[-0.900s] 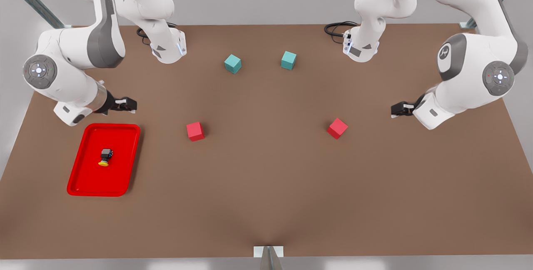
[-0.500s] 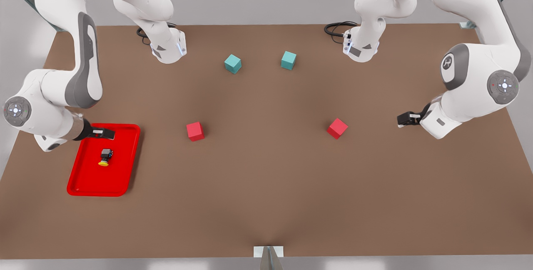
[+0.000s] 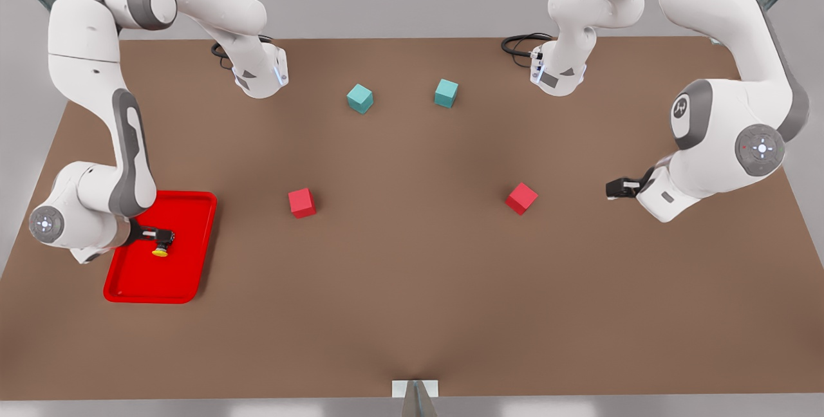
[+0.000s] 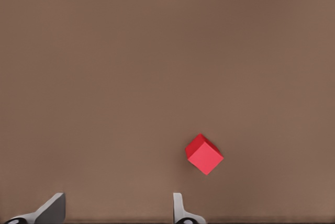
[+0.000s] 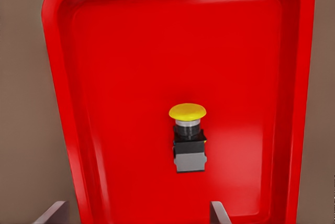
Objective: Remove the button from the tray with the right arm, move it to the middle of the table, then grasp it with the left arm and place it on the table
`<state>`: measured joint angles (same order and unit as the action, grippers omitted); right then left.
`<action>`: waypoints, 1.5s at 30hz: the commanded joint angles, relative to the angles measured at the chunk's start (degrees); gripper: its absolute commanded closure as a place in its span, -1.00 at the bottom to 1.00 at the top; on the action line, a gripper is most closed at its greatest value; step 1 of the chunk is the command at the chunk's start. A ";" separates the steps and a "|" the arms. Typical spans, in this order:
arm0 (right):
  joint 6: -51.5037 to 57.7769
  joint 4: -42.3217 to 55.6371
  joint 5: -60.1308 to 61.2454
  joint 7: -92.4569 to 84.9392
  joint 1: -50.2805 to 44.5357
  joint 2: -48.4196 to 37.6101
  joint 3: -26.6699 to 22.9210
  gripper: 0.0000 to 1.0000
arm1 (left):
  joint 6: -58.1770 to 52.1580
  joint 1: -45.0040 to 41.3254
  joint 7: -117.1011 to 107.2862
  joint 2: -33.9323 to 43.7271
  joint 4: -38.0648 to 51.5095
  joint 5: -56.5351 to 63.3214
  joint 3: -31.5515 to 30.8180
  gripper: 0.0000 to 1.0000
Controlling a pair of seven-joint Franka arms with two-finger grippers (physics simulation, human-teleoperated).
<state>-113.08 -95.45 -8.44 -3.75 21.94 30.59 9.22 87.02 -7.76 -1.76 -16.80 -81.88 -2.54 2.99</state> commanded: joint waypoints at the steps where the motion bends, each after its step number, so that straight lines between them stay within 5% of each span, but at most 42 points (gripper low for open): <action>1: -1.44 0.09 -0.97 -8.64 1.18 0.09 0.80 -1.00 | -0.36 -3.13 -0.35 -2.35 0.32 0.52 -0.27 -1.00; 8: -8.12 -3.69 -4.48 -18.93 15.68 1.76 10.91 -1.00 | 0.34 -4.37 -0.35 -4.46 0.93 0.34 -0.44 -1.00; 14: -21.21 -9.31 -5.36 -17.87 16.12 0.26 12.05 -1.00 | 0.34 -4.37 -0.36 -4.64 1.55 0.16 -0.44 -1.00; 17: -24.12 -11.16 -5.36 -18.05 17.44 0.70 12.05 -1.00 | 2.98 -12.80 -13.53 -13.78 11.21 -0.10 -0.44 -1.00; 23: -25.79 -11.69 -5.36 -17.96 16.91 1.23 12.05 -1.00 | 13.09 -12.45 -14.24 -23.54 17.11 -4.85 0.00 -1.00; 31: -27.55 -12.83 -7.12 -18.67 18.23 2.90 12.05 -1.00 | -8.00 -14.74 -14.50 -25.82 18.34 -5.72 0.00 -1.00; 45: -31.41 -16.17 -9.41 -18.05 19.37 4.83 11.96 -1.00 | -14.06 -15.70 -13.98 -25.21 18.34 -3.53 -0.62 -1.00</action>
<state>-143.19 -111.38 -17.85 -20.00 41.29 35.35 21.18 77.58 -23.22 -13.34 -42.14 -63.61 -6.73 2.38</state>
